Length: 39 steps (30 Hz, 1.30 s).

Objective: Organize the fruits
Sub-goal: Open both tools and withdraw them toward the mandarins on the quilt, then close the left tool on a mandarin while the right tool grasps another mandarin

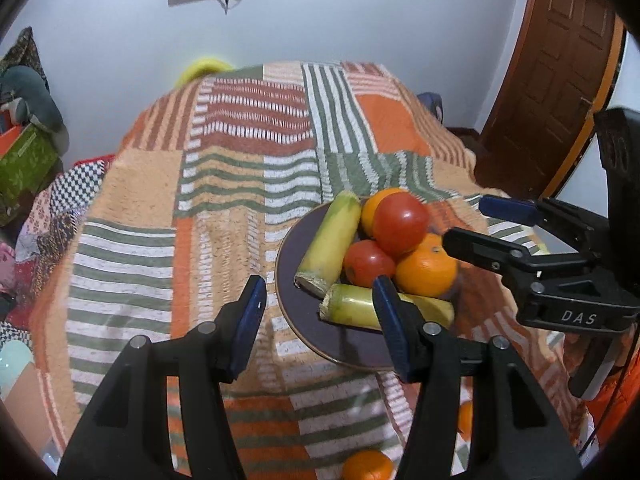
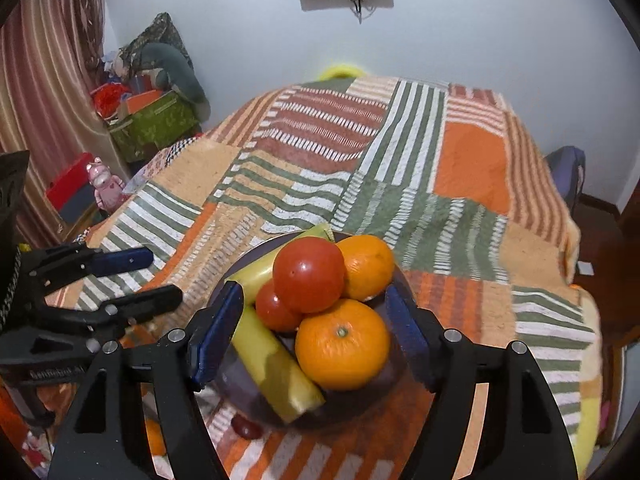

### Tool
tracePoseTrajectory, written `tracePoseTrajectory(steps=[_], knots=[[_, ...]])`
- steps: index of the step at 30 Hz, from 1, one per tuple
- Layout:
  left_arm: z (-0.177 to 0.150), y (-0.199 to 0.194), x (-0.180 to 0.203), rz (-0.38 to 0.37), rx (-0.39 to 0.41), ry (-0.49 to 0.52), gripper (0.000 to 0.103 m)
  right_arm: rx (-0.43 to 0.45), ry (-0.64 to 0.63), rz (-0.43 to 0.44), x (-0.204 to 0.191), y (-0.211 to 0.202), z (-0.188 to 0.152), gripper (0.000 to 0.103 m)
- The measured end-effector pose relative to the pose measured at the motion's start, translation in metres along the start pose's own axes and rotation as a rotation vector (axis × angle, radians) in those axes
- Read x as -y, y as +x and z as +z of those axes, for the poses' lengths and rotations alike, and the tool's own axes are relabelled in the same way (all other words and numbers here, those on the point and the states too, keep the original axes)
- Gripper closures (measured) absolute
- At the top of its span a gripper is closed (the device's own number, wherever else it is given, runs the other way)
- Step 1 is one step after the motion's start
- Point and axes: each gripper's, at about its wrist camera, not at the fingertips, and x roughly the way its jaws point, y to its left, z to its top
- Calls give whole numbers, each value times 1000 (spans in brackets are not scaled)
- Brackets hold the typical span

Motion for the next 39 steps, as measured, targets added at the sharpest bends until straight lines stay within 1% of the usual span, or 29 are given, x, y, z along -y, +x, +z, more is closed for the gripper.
tracePoseTrajectory(steps=[7, 12, 14, 18, 21, 23, 26, 28, 33, 39], knots=[[-14, -58, 14, -28, 46, 3, 45, 61, 1, -19, -14, -59, -17, 32], [-36, -94, 23, -10, 75, 11, 44, 84, -8, -37, -26, -89, -32, 32], [-44, -103, 25, -8, 70, 9, 42, 90, -8, -40, -31, -99, -40, 31], [-63, -114, 26, 1, 60, 3, 42, 84, 1, -39, -36, -108, -57, 30], [-75, -117, 25, 1, 45, -7, 42, 71, 8, -37, -38, -110, -68, 30], [-84, -115, 24, 4, 28, -14, 38, 55, 10, -41, -39, -110, -77, 30], [-98, -112, 24, 4, 7, -9, 37, 30, 5, -53, -40, -104, -89, 30], [-106, -108, 26, 1, -12, -2, 37, 2, 12, -37, -40, -98, -98, 30], [-125, -85, 32, -5, -73, 25, 37, -55, 16, -27, -43, -79, -115, 30], [-136, -57, 36, -29, -128, 23, 37, -106, 3, -11, -49, -56, -131, 30]])
